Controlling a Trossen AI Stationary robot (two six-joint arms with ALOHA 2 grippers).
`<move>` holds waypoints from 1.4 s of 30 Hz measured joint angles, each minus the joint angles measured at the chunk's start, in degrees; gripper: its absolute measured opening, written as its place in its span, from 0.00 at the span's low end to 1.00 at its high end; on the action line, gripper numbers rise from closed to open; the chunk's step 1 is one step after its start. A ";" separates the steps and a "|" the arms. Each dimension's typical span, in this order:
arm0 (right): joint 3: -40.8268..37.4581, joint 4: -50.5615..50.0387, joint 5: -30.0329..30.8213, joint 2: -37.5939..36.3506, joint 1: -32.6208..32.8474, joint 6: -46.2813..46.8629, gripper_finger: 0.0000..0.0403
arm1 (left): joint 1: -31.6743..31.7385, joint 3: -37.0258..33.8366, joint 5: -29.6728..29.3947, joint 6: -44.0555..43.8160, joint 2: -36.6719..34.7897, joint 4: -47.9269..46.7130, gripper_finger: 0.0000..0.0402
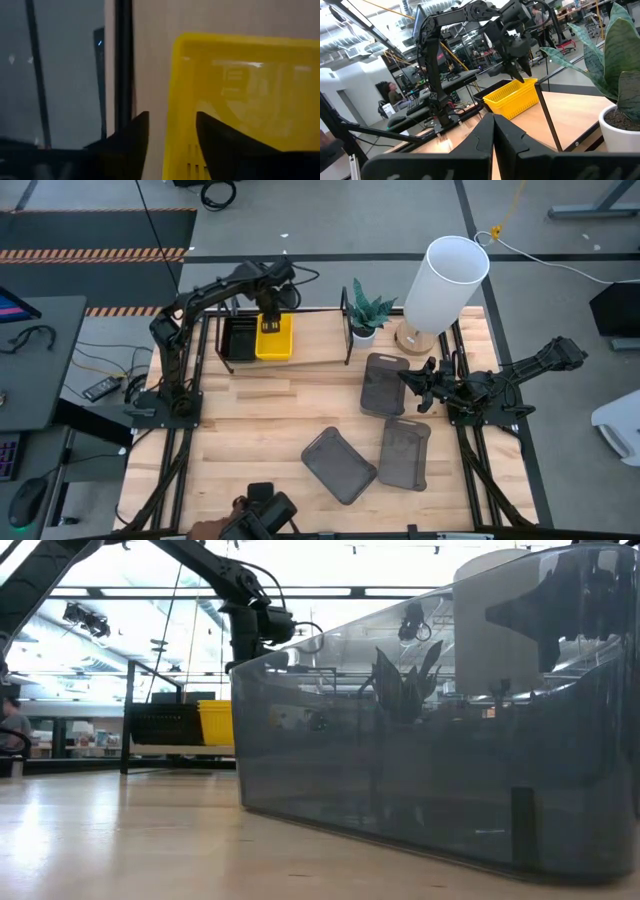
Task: Stack baskets on shelf by color
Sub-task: Stack the top black bin on top of the bottom right black bin
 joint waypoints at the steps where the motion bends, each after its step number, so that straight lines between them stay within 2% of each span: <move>1: 0.00 0.00 0.00 0.00 0.00 0.00 0.04 | -0.03 -0.01 -0.79 -0.71 -0.05 -0.37 0.45; 4: -0.02 0.00 0.00 0.00 0.00 0.00 0.04 | -0.34 -0.07 -0.68 -2.04 -1.12 -2.90 0.49; 8: 0.00 0.02 -0.01 0.00 0.00 0.27 0.04 | -0.64 -0.07 -0.01 -4.16 -4.14 -5.44 0.47; 16: 0.00 0.07 0.00 0.00 0.00 0.44 0.04 | 0.13 -0.10 2.11 -19.48 -6.82 -13.90 0.39; 22: 0.00 0.09 -0.02 0.00 0.00 0.46 0.04 | -0.03 -0.20 -0.88 -17.99 -6.67 -22.49 0.35; 38: 0.00 0.09 -1.90 0.00 0.00 1.99 0.04 | -3.38 -0.26 -1.25 -18.25 -5.94 -22.60 0.29; 42: 0.00 0.09 -4.81 0.00 0.07 2.86 0.04 | -6.31 -0.29 2.77 -18.80 -7.43 -23.49 0.29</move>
